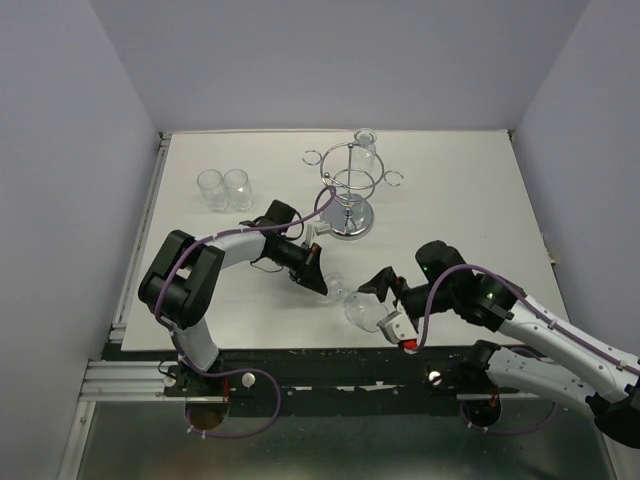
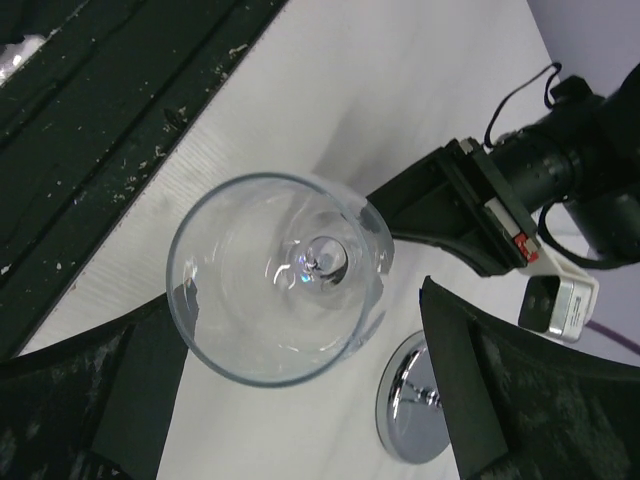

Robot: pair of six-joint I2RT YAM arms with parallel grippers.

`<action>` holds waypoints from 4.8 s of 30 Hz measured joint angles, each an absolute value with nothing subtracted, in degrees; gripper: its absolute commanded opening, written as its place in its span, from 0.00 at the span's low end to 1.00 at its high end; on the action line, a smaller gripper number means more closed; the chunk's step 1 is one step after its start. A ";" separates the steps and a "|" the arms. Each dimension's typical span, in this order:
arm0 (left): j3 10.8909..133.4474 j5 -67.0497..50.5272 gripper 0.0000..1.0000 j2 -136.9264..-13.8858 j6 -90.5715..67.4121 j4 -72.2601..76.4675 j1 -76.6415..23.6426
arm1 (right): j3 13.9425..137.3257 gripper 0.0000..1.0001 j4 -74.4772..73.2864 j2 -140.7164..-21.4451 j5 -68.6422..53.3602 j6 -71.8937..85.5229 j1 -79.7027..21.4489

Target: Take the wine glass off the wine glass rack

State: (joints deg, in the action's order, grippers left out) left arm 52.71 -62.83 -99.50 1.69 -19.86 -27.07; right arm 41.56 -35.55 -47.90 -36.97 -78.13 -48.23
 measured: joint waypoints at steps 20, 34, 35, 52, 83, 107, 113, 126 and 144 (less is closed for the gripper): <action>49.25 -63.88 0.00 -99.46 -2.46 -18.87 -26.59 | 37.95 0.92 -31.14 -49.06 -43.16 -85.32 -49.56; 49.25 -64.23 0.20 -99.46 -2.61 -18.90 -26.59 | 37.21 0.73 -29.76 -49.47 -41.39 -82.50 -49.56; 49.25 -64.18 0.27 -99.46 -2.63 -18.94 -26.59 | 36.97 0.71 -29.63 -49.17 -41.17 -82.30 -49.56; 47.09 -60.05 0.99 -93.78 -5.15 -19.03 -26.48 | 40.12 0.60 -33.04 -48.97 -35.75 -73.23 -49.56; 41.63 -50.04 0.99 -73.65 -5.82 -20.58 -26.30 | 59.24 0.79 -44.47 -68.20 -30.17 -43.33 -49.56; 62.70 -45.01 0.98 -66.46 8.16 -33.63 -28.05 | 63.72 1.00 -39.97 -57.30 -23.51 -32.45 -47.11; 73.95 -44.71 0.99 -70.04 26.57 -42.61 -35.46 | 67.83 1.00 -36.73 -49.87 -13.65 -27.20 -34.65; 88.42 -40.69 0.99 -88.75 46.11 -54.57 -48.34 | 58.28 1.00 -28.99 -49.60 -4.34 -15.55 -13.30; 99.96 -35.29 0.93 -99.83 54.41 -66.48 -53.01 | 52.42 1.00 -26.09 -44.36 -7.64 -14.13 -12.62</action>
